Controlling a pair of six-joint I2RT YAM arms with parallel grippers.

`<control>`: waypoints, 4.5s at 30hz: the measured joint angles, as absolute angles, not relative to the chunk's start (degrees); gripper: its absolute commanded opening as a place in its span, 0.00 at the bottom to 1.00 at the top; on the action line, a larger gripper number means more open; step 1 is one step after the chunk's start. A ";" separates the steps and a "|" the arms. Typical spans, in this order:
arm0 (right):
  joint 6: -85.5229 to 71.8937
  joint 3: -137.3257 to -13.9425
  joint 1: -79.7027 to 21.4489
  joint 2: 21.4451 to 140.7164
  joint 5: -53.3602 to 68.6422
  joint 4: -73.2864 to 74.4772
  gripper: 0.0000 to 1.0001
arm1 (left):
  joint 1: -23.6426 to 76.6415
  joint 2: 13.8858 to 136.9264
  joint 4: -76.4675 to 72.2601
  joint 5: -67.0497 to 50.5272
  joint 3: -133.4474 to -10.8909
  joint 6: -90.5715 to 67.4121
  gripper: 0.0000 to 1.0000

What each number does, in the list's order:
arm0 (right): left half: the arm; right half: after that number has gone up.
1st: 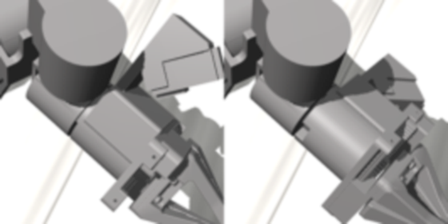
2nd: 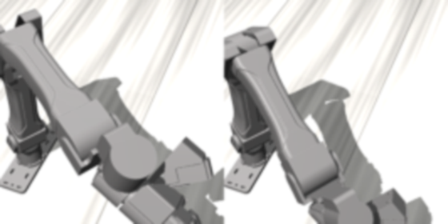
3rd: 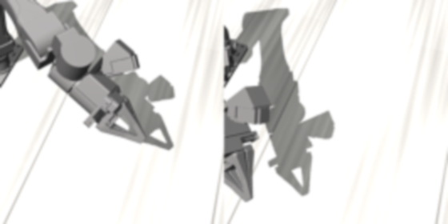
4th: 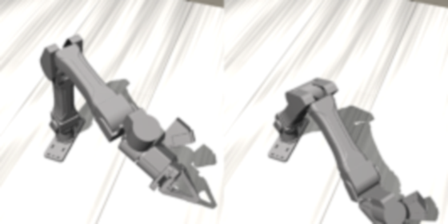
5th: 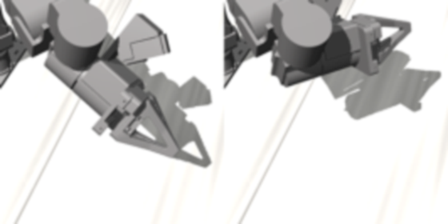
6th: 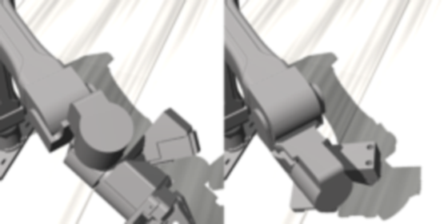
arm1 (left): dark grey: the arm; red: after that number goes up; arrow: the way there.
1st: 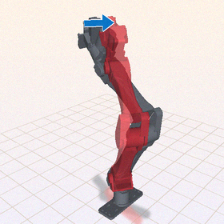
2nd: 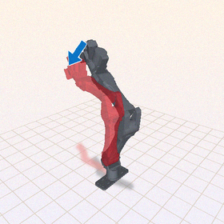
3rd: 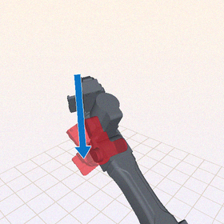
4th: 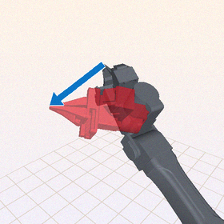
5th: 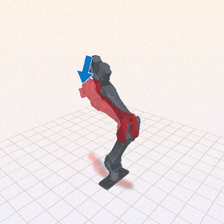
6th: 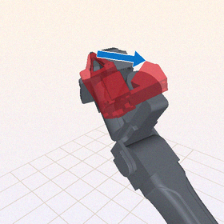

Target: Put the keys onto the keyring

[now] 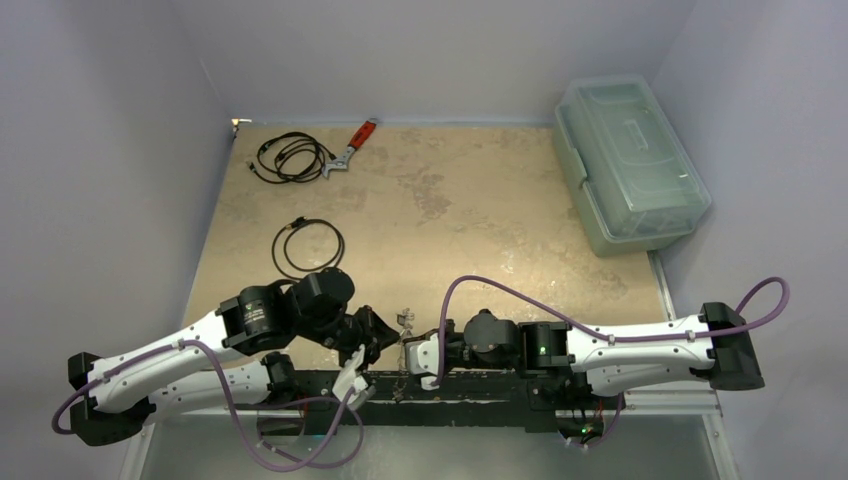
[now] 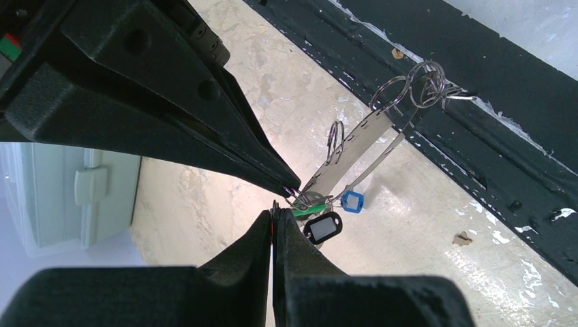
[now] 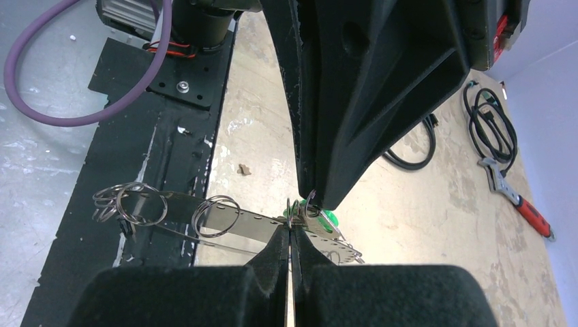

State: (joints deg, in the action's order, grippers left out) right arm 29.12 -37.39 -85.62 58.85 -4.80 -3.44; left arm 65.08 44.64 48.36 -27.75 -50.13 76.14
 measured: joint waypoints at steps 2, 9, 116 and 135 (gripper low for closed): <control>29.12 -37.45 -85.62 58.85 -4.80 -3.40 0.00 | 65.08 44.62 48.47 -27.75 -50.13 76.14 0.00; 28.97 -38.17 -85.62 59.00 -4.84 -3.16 0.00 | 65.63 44.62 48.49 -27.68 -50.13 76.14 0.00; 26.96 -34.94 -85.78 55.11 -12.03 -8.27 0.00 | 66.83 31.83 20.18 0.23 -35.22 36.69 0.46; 21.96 -27.94 -85.49 48.10 -25.10 -18.61 0.00 | 43.70 35.00 6.79 -5.63 -37.19 3.79 0.70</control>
State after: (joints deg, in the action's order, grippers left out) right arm 21.96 -27.94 -85.49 48.10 -25.10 -18.61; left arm 43.70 35.00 6.79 -5.63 -37.19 3.79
